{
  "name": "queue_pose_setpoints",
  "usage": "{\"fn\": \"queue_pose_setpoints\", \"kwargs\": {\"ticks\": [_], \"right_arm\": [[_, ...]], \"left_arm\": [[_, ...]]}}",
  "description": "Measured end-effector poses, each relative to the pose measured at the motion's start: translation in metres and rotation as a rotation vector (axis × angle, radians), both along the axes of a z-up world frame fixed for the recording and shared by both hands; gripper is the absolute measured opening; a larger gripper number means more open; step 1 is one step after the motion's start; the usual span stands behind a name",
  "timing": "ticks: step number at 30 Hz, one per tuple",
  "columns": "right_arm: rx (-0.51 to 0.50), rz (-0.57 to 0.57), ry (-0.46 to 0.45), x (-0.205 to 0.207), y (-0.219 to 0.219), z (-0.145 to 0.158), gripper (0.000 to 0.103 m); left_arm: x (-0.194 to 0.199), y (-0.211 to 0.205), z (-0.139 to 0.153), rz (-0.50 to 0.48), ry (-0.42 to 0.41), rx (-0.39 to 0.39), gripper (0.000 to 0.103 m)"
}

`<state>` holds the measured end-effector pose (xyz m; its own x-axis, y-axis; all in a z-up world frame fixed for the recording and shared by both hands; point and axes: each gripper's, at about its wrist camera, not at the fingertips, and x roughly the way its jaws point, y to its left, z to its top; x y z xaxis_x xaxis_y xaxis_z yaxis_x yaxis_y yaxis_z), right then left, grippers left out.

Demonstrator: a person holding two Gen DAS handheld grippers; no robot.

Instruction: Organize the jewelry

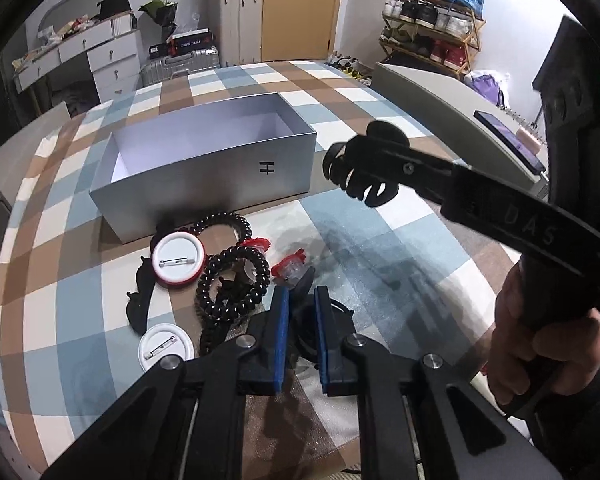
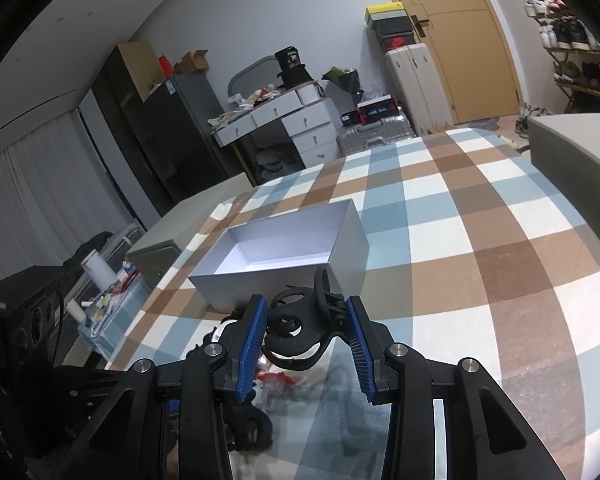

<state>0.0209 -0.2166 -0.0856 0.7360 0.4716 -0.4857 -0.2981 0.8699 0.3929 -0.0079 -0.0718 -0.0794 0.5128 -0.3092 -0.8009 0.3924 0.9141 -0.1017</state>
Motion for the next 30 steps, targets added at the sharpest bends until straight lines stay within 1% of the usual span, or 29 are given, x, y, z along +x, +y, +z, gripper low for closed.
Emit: {"fn": "queue_pose_setpoints", "kwargs": {"ticks": [2, 4, 7, 9, 11, 13, 14, 15, 16, 18, 19, 21, 26, 28, 30], "right_arm": [[0.002, -0.002, 0.008, 0.002, -0.001, -0.002, 0.039], [0.01, -0.005, 0.008, 0.001, -0.002, -0.002, 0.039], [0.012, -0.01, 0.004, 0.001, -0.004, -0.001, 0.039], [0.013, -0.009, 0.005, 0.0, -0.004, -0.001, 0.039], [0.015, -0.007, 0.006, 0.0, -0.003, -0.001, 0.039], [0.015, -0.003, 0.003, -0.001, -0.002, 0.0, 0.039], [0.014, -0.003, 0.002, -0.001, -0.001, 0.001, 0.039], [0.012, -0.001, -0.001, -0.002, -0.001, 0.001, 0.039], [0.009, 0.0, -0.004, -0.003, 0.0, 0.002, 0.039], [0.007, 0.0, -0.006, -0.003, 0.0, 0.002, 0.039], [0.007, 0.001, -0.004, -0.003, 0.0, 0.002, 0.039], [0.009, 0.001, -0.002, -0.004, 0.001, 0.002, 0.039], [0.005, 0.003, -0.002, -0.005, 0.003, 0.004, 0.039], [0.004, 0.0, 0.0, -0.005, 0.003, 0.003, 0.039], [0.004, -0.001, 0.005, -0.003, 0.002, 0.002, 0.039]], "left_arm": [[0.0, 0.002, 0.0, 0.003, 0.003, -0.006, 0.008], [0.002, 0.006, 0.001, 0.003, 0.02, -0.032, 0.008], [0.001, 0.01, 0.006, 0.01, 0.002, -0.043, 0.008], [0.0, 0.013, 0.009, 0.007, 0.008, -0.073, 0.008], [0.0, 0.015, 0.012, 0.013, 0.005, -0.075, 0.008], [0.001, 0.014, 0.008, 0.012, 0.033, -0.075, 0.01], [0.001, 0.014, 0.006, 0.027, 0.049, -0.075, 0.011], [0.0, 0.015, 0.004, 0.03, 0.055, -0.08, 0.016], [-0.002, 0.014, 0.003, 0.034, 0.061, -0.076, 0.033], [-0.004, 0.014, 0.0, 0.05, 0.072, -0.065, 0.053], [-0.005, 0.013, -0.002, 0.045, 0.071, -0.078, 0.053], [-0.005, 0.01, -0.004, 0.053, 0.064, -0.059, 0.053], [0.006, 0.005, -0.016, 0.064, 0.102, -0.021, 0.053], [0.006, 0.004, -0.018, 0.051, 0.106, -0.031, 0.053], [0.004, -0.001, -0.017, 0.038, 0.087, -0.005, 0.053]]}}
